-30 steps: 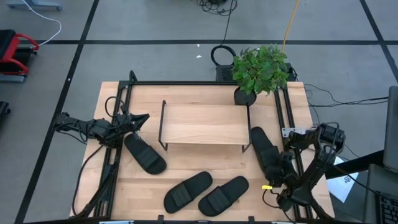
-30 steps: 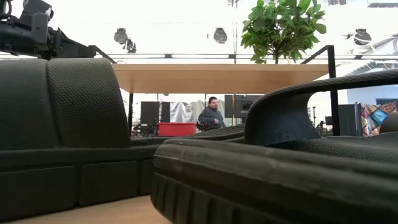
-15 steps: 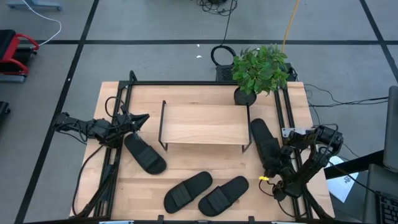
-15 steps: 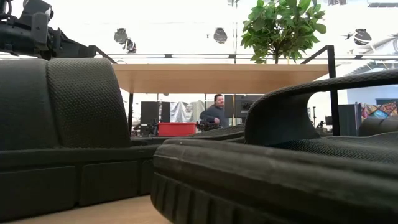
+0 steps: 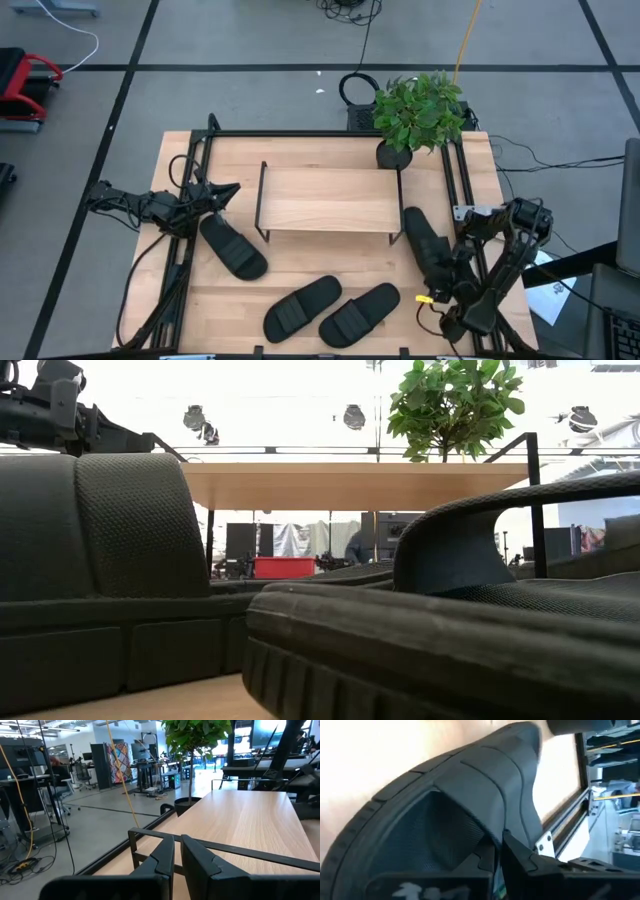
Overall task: Pick and place slides into the shelf
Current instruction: Put the black slide on the shelf
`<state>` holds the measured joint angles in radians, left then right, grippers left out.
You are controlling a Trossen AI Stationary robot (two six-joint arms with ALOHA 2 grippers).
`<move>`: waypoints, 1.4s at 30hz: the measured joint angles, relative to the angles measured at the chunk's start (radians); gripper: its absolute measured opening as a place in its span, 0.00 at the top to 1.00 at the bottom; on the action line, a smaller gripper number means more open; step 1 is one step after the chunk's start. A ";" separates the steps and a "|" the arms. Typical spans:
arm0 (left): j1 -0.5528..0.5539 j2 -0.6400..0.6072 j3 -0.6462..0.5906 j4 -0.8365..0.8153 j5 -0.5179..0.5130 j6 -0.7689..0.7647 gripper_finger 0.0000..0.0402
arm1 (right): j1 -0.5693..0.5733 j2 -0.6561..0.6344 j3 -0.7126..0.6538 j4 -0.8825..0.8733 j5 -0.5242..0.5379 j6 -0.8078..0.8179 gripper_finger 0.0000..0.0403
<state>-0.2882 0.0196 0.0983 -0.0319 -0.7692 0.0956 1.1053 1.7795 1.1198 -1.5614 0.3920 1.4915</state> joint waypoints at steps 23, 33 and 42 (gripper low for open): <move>0.000 0.000 0.000 0.001 0.000 -0.009 0.91 | 0.004 -0.004 0.312 -0.007 0.068 -0.201 1.00; 0.000 0.000 0.000 0.001 0.000 -0.019 0.91 | 0.033 -0.004 0.312 -0.009 0.032 -0.169 1.00; 0.000 0.000 0.000 0.001 0.000 -0.018 0.91 | 0.066 -0.004 0.346 -0.011 0.006 -0.238 1.00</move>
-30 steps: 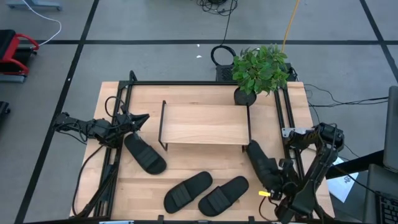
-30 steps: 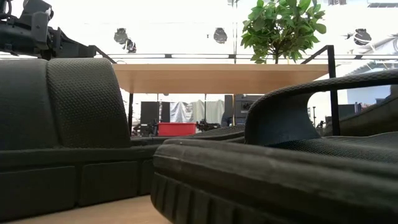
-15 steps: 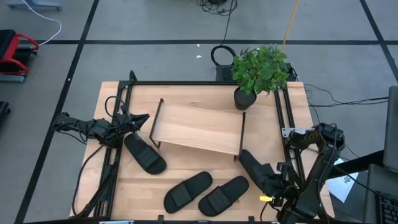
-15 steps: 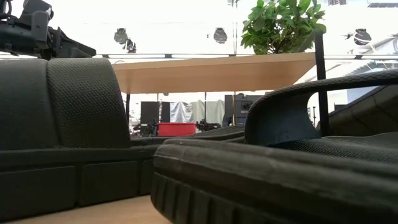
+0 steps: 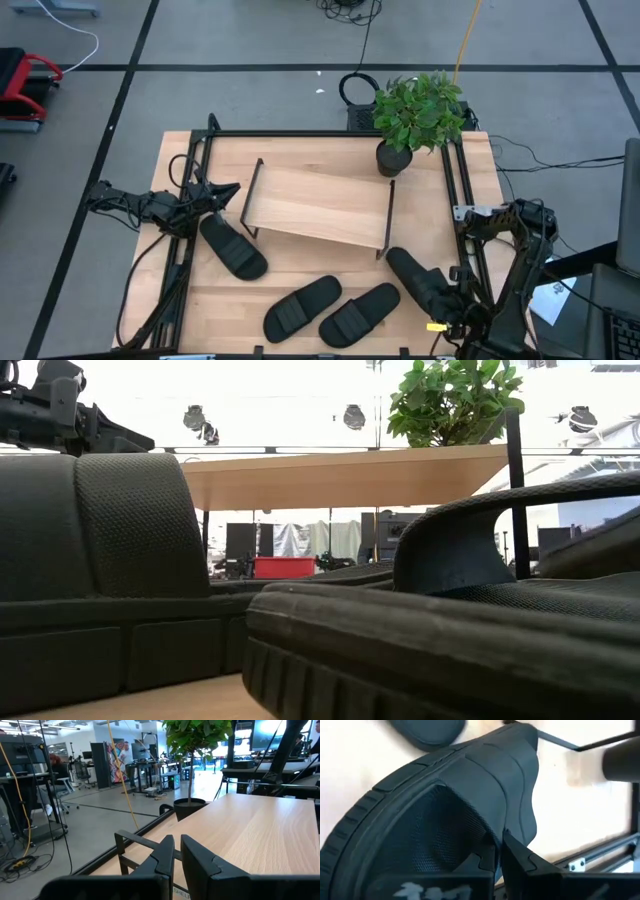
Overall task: Pick and place slides into the shelf
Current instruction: Put the black slide on the shelf
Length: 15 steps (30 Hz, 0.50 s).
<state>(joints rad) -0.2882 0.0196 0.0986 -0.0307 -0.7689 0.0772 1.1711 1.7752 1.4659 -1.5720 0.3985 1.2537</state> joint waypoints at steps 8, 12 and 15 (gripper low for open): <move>0.000 0.000 0.000 0.000 0.000 0.014 0.91 | 0.017 0.000 0.174 -0.001 0.143 -0.176 1.00; 0.000 0.000 0.000 0.000 0.000 0.014 0.91 | 0.012 0.000 0.280 0.009 0.282 -0.296 1.00; 0.000 0.000 0.000 0.000 0.000 0.005 0.91 | 0.005 0.000 0.344 -0.004 0.392 -0.373 1.00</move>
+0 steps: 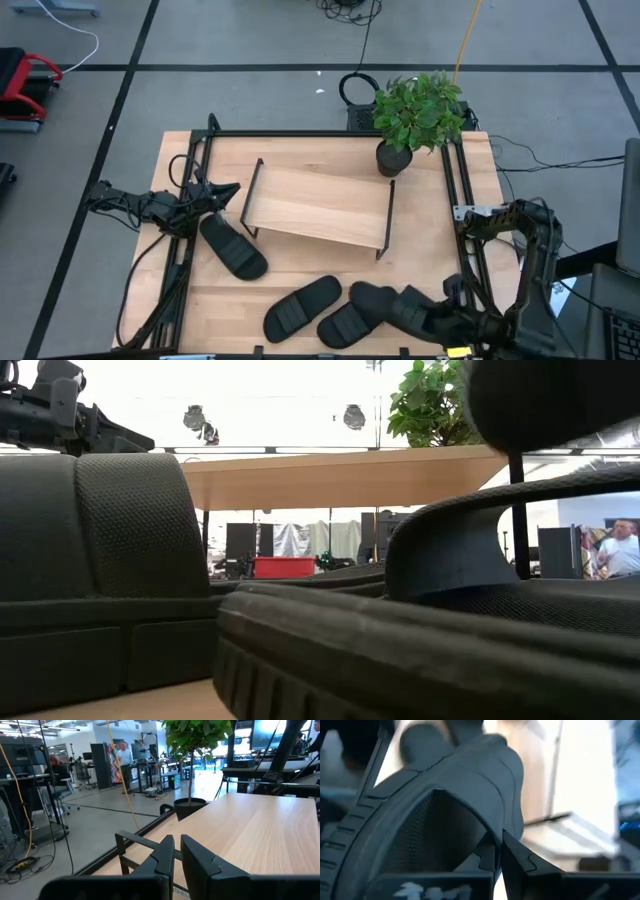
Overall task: Pick and place slides into the shelf
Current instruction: Put the black slide on the shelf
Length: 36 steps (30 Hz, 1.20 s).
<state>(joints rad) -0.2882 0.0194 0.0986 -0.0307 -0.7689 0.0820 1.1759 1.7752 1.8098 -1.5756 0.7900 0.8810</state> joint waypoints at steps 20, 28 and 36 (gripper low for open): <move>0.000 0.000 0.000 -0.001 0.000 -0.009 0.91 | -0.494 0.017 0.123 0.200 0.306 -0.583 1.00; 0.000 0.000 0.000 0.000 0.002 -0.009 0.91 | -0.607 0.028 0.087 0.143 0.253 -0.591 0.99; 0.000 0.000 0.000 0.009 0.005 -0.013 0.91 | -0.659 0.029 -0.060 0.184 0.244 -0.580 0.99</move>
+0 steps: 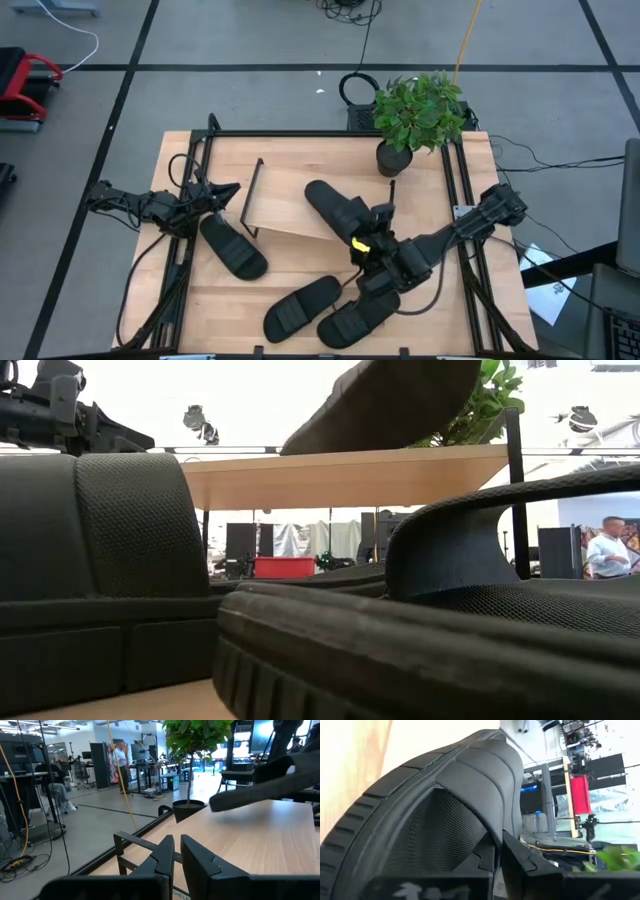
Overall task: Pick and place slides into the shelf
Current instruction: Put the black slide on the shelf
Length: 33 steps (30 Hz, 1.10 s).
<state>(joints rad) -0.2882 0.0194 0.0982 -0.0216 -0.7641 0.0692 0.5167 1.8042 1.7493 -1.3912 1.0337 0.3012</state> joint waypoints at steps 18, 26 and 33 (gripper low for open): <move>0.000 0.000 0.000 -0.005 0.001 0.000 0.91 | -0.004 -0.002 -0.098 0.161 -0.232 -0.012 0.79; 0.000 0.000 0.000 -0.005 0.024 -0.005 0.91 | -0.001 -0.002 -0.098 0.160 -0.195 -0.006 0.54; 0.000 0.000 0.000 -0.005 0.027 -0.004 0.91 | 0.041 -0.046 -0.099 0.154 -0.111 -0.071 0.45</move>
<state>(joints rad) -0.2882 0.0196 0.0983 -0.0265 -0.7372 0.0654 0.5577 1.7584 1.6501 -1.2376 0.9230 0.2302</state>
